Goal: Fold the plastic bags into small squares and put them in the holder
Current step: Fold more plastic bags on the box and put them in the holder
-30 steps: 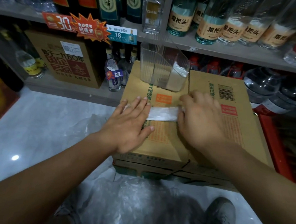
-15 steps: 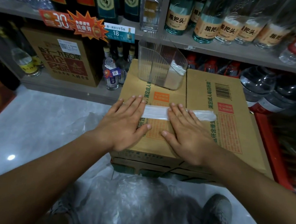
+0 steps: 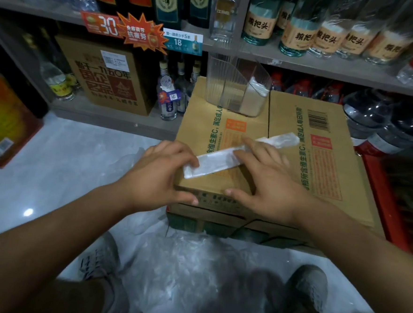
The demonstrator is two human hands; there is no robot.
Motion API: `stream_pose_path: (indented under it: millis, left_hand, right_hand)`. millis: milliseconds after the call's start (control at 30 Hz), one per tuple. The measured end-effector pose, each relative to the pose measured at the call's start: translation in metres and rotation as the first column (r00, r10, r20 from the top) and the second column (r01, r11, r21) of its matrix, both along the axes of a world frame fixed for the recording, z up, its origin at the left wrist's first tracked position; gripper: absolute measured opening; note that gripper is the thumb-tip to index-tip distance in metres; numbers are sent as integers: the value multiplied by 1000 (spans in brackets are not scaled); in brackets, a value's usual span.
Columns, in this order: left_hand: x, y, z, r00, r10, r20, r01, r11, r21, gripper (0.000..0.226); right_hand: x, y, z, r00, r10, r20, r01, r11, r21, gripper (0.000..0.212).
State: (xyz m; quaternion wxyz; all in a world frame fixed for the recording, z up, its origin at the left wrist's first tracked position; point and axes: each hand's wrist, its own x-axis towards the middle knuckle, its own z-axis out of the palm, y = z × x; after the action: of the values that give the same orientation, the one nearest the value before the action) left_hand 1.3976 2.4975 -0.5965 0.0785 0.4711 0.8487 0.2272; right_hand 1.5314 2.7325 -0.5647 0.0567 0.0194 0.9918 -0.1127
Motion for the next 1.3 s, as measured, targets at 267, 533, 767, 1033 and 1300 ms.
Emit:
stream_pose_path:
  millis: [267, 533, 767, 1033, 1300]
  left_hand:
    - [4, -8, 2, 999, -21, -38, 25, 993, 118, 21]
    - [18, 9, 27, 899, -48, 436, -123, 927, 355, 3]
    - [16, 39, 29, 744, -95, 661, -176, 927, 331, 67]
    - [9, 62, 2, 921, 73, 382, -130, 984, 125, 41]
    - [12, 74, 8, 960, 74, 272, -109, 988, 114, 16]
  right_hand:
    - [5, -27, -10, 994, 76, -84, -84, 992, -97, 61]
    - [0, -32, -13, 955, -105, -278, 39, 971, -235, 15]
    - [-2, -35, -6, 891, -446, -83, 260, 653, -711, 7]
    - [-11, -17, 2, 795, -583, 168, 375, 253, -892, 15]
    - [-30, 8, 20, 818, -545, 186, 389, 284, -876, 16]
